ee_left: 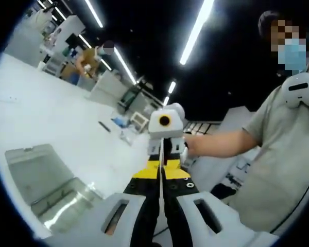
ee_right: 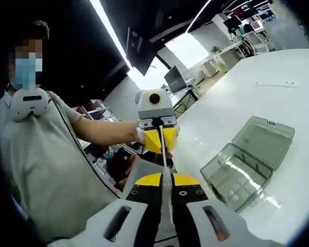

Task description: Insert the divider into the dual guide fixture by aligning both edges with the guide slots and pushing it downward to the bottom, including one-sided entry, uneven engagement, binding, and posture correction.

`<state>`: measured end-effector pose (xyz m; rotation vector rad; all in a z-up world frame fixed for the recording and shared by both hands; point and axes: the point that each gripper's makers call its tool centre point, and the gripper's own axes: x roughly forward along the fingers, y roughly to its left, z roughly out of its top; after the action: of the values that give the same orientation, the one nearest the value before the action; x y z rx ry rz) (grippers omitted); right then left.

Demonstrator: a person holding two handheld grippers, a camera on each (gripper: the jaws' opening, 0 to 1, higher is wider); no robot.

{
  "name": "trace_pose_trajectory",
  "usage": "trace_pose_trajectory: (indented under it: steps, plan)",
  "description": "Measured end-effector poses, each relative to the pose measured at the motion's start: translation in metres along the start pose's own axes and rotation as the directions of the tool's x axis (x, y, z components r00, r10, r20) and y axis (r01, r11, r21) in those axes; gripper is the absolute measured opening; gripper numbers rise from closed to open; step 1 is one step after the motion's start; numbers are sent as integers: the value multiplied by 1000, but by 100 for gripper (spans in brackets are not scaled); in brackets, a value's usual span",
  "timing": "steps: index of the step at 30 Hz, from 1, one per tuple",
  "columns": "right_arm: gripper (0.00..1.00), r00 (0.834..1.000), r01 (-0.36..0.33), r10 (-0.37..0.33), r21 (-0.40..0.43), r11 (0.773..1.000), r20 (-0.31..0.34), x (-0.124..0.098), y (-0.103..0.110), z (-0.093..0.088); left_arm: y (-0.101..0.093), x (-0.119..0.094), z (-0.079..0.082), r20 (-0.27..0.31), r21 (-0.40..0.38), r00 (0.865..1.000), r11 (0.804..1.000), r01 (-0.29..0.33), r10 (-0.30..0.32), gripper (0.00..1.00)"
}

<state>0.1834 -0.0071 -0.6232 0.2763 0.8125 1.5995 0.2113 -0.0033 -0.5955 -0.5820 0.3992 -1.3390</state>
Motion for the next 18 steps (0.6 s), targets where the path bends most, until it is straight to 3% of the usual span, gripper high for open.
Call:
trace_pose_trajectory:
  steps: [7, 18]
  plan:
    - [0, 1000, 14, -14, 36, 999, 1, 1, -1, -1, 1, -1, -1, 2, -8, 1000, 1000, -5, 5, 0]
    - [0, 996, 89, -87, 82, 993, -28, 1, -11, -4, 19, -10, -5, -3, 30, 991, 990, -135, 136, 4]
